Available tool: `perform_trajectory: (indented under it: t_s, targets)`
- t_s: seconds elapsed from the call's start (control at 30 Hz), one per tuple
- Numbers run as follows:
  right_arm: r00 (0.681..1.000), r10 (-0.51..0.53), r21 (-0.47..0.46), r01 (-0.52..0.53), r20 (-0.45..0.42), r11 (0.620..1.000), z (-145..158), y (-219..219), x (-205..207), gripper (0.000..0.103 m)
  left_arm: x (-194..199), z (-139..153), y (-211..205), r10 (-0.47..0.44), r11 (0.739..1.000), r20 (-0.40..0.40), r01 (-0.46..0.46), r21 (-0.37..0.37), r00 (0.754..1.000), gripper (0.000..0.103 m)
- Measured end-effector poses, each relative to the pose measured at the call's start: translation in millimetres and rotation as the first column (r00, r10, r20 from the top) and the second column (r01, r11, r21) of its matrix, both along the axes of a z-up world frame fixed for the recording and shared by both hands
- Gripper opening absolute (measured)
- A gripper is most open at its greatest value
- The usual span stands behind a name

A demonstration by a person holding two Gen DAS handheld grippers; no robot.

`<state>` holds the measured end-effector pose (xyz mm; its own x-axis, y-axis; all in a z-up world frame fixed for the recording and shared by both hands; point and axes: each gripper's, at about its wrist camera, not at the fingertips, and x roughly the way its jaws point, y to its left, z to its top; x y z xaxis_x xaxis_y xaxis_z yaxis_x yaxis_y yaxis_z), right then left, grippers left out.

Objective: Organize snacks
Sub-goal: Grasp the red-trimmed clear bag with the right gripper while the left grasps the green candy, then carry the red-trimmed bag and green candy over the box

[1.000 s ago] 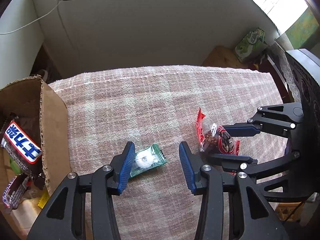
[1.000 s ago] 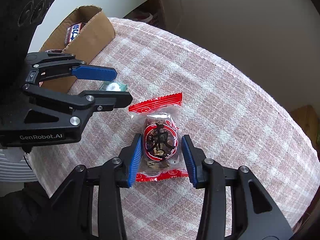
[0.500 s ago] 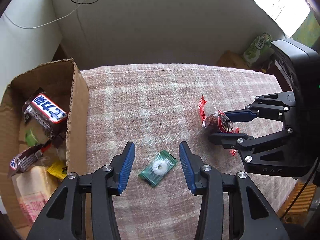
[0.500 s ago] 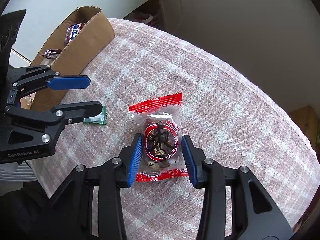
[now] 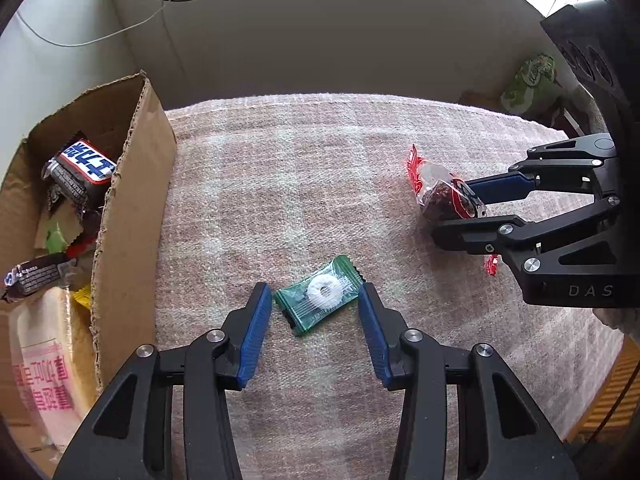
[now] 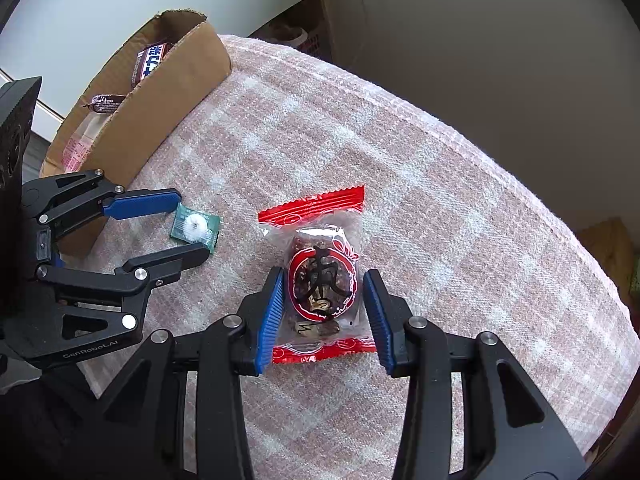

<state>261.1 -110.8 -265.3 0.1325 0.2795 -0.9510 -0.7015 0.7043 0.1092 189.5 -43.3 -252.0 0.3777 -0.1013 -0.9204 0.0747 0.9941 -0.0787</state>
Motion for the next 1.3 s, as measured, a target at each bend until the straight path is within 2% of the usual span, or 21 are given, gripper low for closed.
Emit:
perform_trajectory:
  t_s: [0.07,0.17,0.33,0.43,0.53,0.63,0.7,0.93,1.3]
  targets:
    - [1.0,0.0,-0.003,0.0,0.001,1.0,0,0,0,0.042,1,1,2,-0.005,1.0,0.011,0.005,0.013,1.0,0.032]
    - [1.0,-0.001,-0.006,0.001,0.002,1.0,0,2,0,0.042,1,2,10,0.001,1.0,0.023,-0.001,0.013,1.0,0.025]
    - [1.0,-0.001,-0.013,0.001,0.007,1.0,0,5,1,0.042,3,3,8,-0.023,1.0,0.03,0.023,0.02,0.999,0.024]
    - [1.0,-0.003,-0.016,0.003,0.009,1.0,0,7,1,0.042,17,1,-8,-0.036,0.999,0.021,0.035,0.031,0.999,0.025]
    - [1.0,-0.01,-0.012,0.01,0.003,1.0,-1,7,2,0.042,26,-1,-18,-0.061,0.997,0.015,0.061,0.041,0.998,0.031]
    - [1.0,-0.013,-0.011,0.014,0.006,1.0,0,7,2,0.042,35,-4,-30,-0.1,0.994,0.024,0.098,0.053,0.995,0.031]
    - [1.0,-0.016,-0.01,0.016,0.014,1.0,2,6,2,0.04,40,-4,-35,-0.11,0.992,0.034,0.108,0.062,0.993,0.024]
    - [0.999,-0.03,0.002,0.029,0.025,1.0,7,0,2,0.035,38,-1,-31,-0.084,0.996,0.054,0.083,0.012,0.995,0.022]
    - [0.998,-0.037,0.02,0.036,0.047,0.999,31,-3,-6,0.035,16,27,-14,-0.029,0.998,0.109,0.034,-0.049,0.994,0.022]
